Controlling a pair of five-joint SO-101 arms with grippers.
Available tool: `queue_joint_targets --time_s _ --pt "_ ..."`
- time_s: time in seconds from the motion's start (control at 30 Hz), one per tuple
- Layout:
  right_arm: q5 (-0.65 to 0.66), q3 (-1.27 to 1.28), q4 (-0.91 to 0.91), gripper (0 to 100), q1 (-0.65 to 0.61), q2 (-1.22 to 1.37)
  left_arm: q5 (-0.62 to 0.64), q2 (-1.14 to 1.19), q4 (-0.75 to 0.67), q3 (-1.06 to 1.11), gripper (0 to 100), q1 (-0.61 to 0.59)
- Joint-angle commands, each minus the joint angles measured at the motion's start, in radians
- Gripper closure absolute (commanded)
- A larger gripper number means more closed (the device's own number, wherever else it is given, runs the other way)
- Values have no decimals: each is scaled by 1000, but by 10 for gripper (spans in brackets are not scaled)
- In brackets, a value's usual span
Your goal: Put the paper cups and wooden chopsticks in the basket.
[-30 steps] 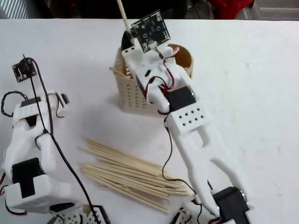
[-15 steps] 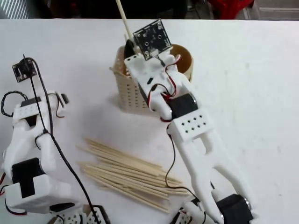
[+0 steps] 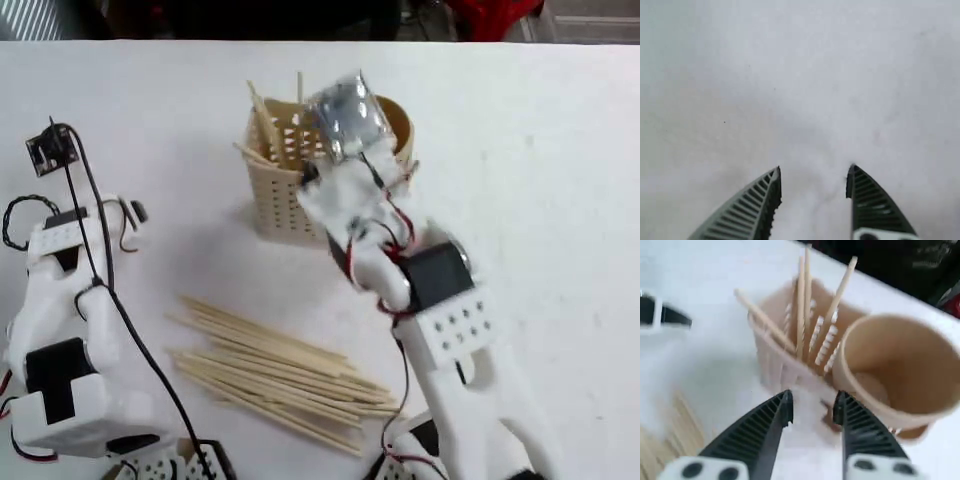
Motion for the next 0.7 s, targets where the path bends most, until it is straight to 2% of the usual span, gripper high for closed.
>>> queue_joint_targets --time_s 0.0,0.13,0.23,0.4,0.53,0.67 --pt "109 52 191 800 -48 -70 17 -4 -9 -3 777 2" --pt "183 203 252 764 -122 -94 17 -4 -8 -3 777 1" --pt "192 301 262 781 -205 -116 17 -2 -8 -3 777 1" --pt "333 370 338 861 -509 -162 17 -2 -15 -3 777 2" --pt "440 408 355 876 -743 -157 17 -2 -15 -3 777 2" --pt "453 456 248 876 -800 -116 17 -2 -15 -3 777 2"
